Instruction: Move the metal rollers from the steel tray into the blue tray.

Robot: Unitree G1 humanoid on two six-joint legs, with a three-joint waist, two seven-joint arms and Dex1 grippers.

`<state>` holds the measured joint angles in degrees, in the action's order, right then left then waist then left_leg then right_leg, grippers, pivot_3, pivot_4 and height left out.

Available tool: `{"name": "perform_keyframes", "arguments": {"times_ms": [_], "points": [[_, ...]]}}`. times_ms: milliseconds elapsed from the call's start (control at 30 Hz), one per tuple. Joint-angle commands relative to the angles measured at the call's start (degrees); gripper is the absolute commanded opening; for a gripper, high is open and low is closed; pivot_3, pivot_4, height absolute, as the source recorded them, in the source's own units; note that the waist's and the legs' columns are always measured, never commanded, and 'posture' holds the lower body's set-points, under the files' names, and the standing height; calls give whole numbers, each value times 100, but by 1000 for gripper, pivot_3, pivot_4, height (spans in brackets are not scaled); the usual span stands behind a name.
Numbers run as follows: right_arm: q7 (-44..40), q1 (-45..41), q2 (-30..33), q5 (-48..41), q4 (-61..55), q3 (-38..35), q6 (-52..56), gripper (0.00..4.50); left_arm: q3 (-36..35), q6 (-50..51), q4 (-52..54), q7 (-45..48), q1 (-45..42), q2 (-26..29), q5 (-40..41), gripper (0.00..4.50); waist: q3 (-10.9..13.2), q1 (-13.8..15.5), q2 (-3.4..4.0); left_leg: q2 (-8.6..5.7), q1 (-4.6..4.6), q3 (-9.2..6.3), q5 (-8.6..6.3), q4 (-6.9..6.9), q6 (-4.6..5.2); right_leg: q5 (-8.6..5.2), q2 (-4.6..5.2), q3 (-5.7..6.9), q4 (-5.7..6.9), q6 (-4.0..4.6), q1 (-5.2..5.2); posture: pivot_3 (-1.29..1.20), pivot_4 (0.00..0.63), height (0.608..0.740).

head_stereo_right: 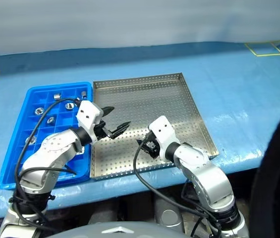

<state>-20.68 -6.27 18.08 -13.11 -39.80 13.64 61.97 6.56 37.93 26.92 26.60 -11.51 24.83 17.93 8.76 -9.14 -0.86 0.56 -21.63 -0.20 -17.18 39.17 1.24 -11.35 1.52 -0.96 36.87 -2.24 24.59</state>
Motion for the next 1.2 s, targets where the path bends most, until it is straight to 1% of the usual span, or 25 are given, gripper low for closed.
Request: {"name": "perform_keyframes", "arguments": {"times_ms": [33, 233, 600, 833, 1200], "points": [[108, 80, 45, -51, -232, -26, 82, 3251, 20, -172, 80, 57, -9, -6, -49, 4500, 0, -41, 0, 0, 0, 0, 0, 0, 1, -1, 0, -1, 0, -1, 0, -268, 150, 740], [168, 204, 107, -115, -144, 7, 133, 3251, -8, -193, 85, 41, 59, 12, -60, 4500, 0, -115, 0, 0, 0, 0, -1, 1, 1, -8, -1, -3, 1, -16, 0, -259, 150, 740], [223, 564, -66, -411, 109, -277, 231, 3251, -178, -224, 64, 7, 73, 120, -116, 4500, 0, -112, 0, 0, 0, 1, -2, 1, 3, -8, 0, -6, 0, -18, 0, -260, 150, 740], [274, 574, -84, -442, 257, -342, 199, 3251, -169, -213, 63, 20, 49, 95, -160, 4500, -2, -113, -3, -1, 1, 1, -1, 2, 3, -8, 0, -6, 1, -20, -2, -265, 150, 740], [118, 277, 524, -317, 438, 153, 261, 3251, -242, -242, 119, -45, 94, 70, -178, 4500, -7, -103, -10, -2, 3, 2, -2, 9, 4, -5, 0, -7, 1, -25, -7, -239, 150, 740]]}}
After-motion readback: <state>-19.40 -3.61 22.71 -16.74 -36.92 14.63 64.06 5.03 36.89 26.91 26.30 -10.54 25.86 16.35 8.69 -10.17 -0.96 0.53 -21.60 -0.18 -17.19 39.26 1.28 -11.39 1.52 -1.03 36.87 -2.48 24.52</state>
